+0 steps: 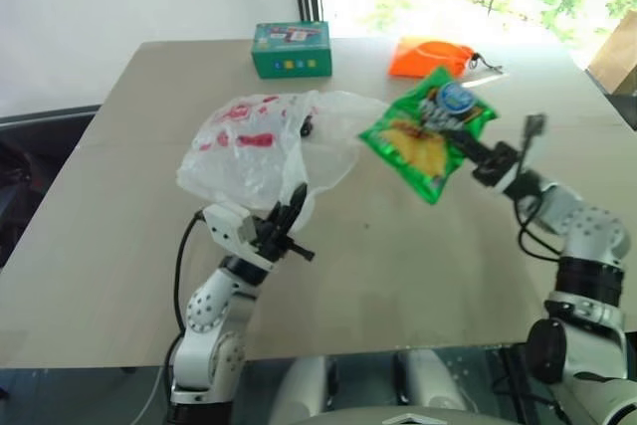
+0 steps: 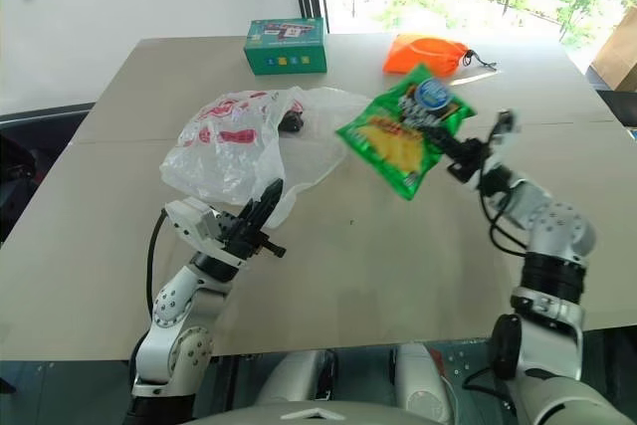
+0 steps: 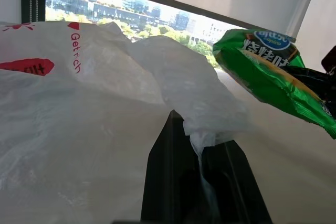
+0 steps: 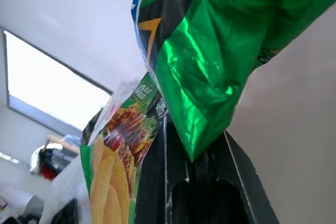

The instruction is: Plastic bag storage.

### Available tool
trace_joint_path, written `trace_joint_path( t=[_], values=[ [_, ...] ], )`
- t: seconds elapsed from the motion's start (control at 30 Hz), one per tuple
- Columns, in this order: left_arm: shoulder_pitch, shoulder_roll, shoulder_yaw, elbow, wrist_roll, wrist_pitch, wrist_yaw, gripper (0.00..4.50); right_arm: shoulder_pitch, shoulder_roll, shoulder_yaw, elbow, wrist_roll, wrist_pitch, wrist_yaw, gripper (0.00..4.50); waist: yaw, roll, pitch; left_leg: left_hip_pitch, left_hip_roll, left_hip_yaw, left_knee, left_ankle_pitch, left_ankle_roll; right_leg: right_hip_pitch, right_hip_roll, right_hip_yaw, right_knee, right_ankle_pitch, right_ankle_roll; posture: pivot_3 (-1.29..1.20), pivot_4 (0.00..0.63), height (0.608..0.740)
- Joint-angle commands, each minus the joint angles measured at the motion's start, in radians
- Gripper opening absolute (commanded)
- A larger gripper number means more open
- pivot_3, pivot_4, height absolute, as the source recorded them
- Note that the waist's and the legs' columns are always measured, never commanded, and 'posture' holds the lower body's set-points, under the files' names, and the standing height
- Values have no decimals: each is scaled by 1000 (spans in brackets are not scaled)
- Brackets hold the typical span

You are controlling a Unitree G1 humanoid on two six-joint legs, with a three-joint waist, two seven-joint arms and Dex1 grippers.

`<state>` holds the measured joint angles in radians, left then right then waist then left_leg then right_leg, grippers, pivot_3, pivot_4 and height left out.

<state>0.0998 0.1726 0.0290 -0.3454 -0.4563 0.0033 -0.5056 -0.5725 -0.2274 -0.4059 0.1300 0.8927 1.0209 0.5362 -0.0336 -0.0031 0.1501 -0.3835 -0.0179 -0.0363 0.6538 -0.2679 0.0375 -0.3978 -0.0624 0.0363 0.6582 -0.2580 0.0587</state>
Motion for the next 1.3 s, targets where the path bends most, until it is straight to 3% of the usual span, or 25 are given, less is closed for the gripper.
trace_joint_path(
  t=[0.03, 0.33, 0.57, 0.73, 1.0, 1.3],
  values=[
    [8, -10, -8, -57, -2, -23, 6, 0, -20, 55, 55, -55, 23, 16, -48, 47, 0, 0, 0, 0, 0, 0, 0, 0, 0, 0, 0, 0, 0, 0, 0, 0, 150, 740],
    [19, -20, -43, -56, 23, -47, 1, 0, -119, 344, 327, 71, -229, -240, -147, 47, -7, 0, 0, -2, -1, 1, -1, 0, 0, -6, 0, 0, 2, 0, 0, 0, 150, 740],
    [14, -41, -65, -67, 47, -64, 21, 0, -302, 493, 375, 396, -355, -400, -271, 47, 0, 0, 0, -11, -4, -1, 0, 2, -4, -12, -3, -1, 2, 0, 0, 0, 150, 740],
    [11, -68, -16, -64, 79, -92, 101, 0, -305, 399, 320, 393, -314, -411, -237, 47, -2, 0, 0, -12, -5, -1, 0, 2, -4, -14, -3, -2, 2, 0, 0, 0, 150, 740],
    [-30, -109, 84, -120, -15, -75, 200, 0, -182, 214, 289, 135, -217, -193, -100, 47, 0, -1, 0, -15, -4, -2, 0, 0, -1, -16, -4, -3, 2, 0, 0, 0, 150, 740],
    [14, -68, 53, -193, -43, -63, 156, 0, -132, 126, 304, 33, -144, -8, -39, 47, -8, -1, 0, -15, -2, -1, 0, 0, -1, -16, -1, -3, 3, 0, 0, 0, 150, 740]
  ],
)
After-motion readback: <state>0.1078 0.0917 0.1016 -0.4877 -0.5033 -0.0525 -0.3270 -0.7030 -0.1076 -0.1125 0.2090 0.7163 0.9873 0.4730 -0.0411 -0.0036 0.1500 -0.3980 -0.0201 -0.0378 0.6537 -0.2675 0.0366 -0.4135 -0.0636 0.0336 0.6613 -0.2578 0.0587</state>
